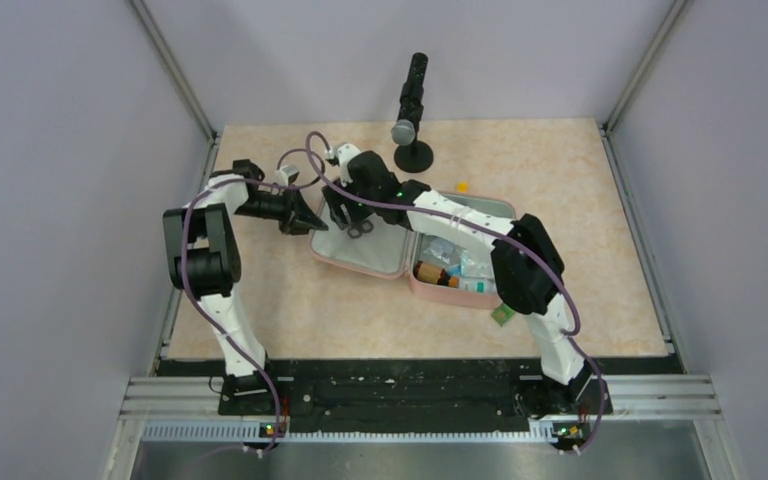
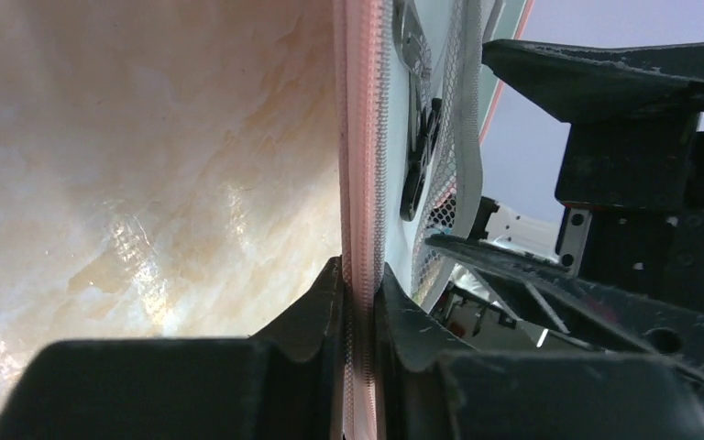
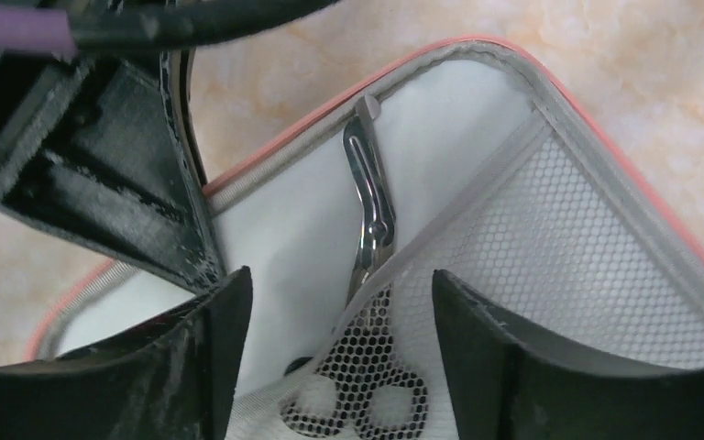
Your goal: Organize the medicine kit
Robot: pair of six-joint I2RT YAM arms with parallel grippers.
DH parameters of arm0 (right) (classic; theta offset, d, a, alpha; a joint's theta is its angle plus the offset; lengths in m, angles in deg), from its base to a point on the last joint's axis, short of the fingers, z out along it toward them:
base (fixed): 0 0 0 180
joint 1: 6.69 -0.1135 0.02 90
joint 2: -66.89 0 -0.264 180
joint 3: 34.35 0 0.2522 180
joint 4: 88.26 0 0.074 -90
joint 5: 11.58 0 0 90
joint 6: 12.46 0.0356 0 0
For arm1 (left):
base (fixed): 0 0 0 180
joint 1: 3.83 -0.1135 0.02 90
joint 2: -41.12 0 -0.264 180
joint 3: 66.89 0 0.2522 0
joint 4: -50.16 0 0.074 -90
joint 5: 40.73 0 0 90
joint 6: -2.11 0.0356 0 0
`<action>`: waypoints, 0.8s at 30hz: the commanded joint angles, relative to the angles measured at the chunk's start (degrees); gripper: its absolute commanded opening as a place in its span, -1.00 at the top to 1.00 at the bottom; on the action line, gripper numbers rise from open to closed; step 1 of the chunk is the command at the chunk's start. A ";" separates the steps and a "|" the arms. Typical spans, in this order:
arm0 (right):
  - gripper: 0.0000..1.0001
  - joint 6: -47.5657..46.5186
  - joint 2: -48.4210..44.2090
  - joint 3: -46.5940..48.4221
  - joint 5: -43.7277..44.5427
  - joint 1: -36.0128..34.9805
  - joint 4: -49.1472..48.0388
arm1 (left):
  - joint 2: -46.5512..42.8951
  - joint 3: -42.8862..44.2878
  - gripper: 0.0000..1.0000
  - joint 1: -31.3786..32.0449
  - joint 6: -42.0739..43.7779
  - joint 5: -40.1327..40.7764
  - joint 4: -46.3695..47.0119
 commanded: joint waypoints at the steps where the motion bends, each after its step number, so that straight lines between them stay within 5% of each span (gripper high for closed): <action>1: -0.58 -8.94 -3.64 -0.66 -5.14 0.51 -1.96 | -6.54 -0.14 1.00 -1.97 -0.15 -1.73 0.04; 5: -0.97 -14.07 -12.09 -5.94 -10.18 2.08 0.70 | -10.75 -0.70 1.00 -4.49 0.47 0.43 -1.42; 9: -0.97 -18.78 -21.51 -13.43 -18.67 5.09 2.55 | -14.73 1.26 1.00 -6.07 2.21 4.36 -4.02; 16: -0.97 -22.94 -37.75 -26.31 -19.06 11.35 6.09 | -20.18 11.18 1.00 -5.93 4.79 9.48 -9.14; 24: -0.84 -39.05 -47.50 -36.46 -22.19 14.89 19.29 | -19.64 17.43 1.00 2.55 4.06 11.37 -7.52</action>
